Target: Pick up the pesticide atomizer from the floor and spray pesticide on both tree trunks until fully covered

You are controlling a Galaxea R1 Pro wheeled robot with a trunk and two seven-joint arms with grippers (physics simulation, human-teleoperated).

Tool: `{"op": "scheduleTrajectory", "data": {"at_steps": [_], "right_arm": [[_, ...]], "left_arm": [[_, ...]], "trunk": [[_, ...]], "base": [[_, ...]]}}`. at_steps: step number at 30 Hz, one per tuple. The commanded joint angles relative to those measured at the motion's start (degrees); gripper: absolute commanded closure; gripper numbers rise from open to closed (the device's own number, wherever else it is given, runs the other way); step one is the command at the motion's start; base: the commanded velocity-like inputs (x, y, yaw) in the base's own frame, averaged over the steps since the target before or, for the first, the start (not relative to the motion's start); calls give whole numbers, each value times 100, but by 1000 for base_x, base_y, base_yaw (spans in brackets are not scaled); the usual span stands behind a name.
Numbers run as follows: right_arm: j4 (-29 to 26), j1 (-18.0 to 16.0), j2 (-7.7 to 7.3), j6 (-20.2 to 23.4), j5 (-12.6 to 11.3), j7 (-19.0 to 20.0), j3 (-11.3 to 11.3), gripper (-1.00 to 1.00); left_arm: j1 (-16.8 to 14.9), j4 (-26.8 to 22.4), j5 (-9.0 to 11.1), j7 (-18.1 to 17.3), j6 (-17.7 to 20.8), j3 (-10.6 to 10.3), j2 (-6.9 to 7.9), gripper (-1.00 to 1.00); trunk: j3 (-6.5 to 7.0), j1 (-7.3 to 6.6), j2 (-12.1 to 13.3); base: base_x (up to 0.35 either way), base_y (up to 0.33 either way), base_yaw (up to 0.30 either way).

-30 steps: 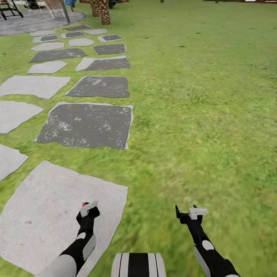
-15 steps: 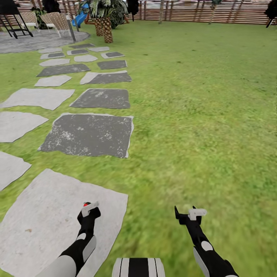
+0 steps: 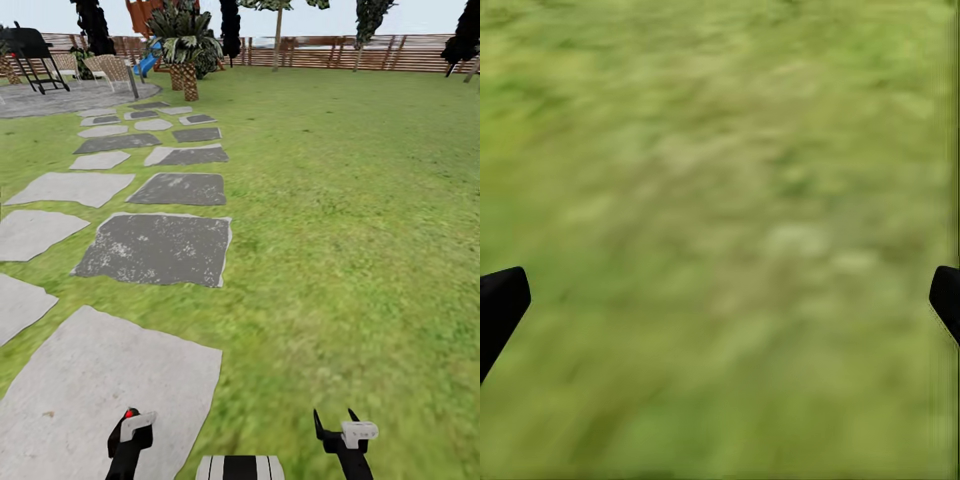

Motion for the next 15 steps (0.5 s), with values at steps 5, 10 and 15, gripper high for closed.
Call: {"op": "scheduleTrajectory", "data": {"at_steps": [5,10,15], "right_arm": [[19,14,-30,-26,3,12,0,-100],[27,15,13,-36,-5,-3,0,-100],[230,15,-3,-31,-4,-1,0,-100]], "left_arm": [[21,3,-5,8,-1,19,42,100],[58,64,-9,9,2,20,54,100],[206,-2,-13,41,6,8,69,100]], "trunk": [[113,-13,7],[224,-26,14],[341,-38,20]], "base": [[0,0,0],[0,0,0],[0,0,-1]]}}
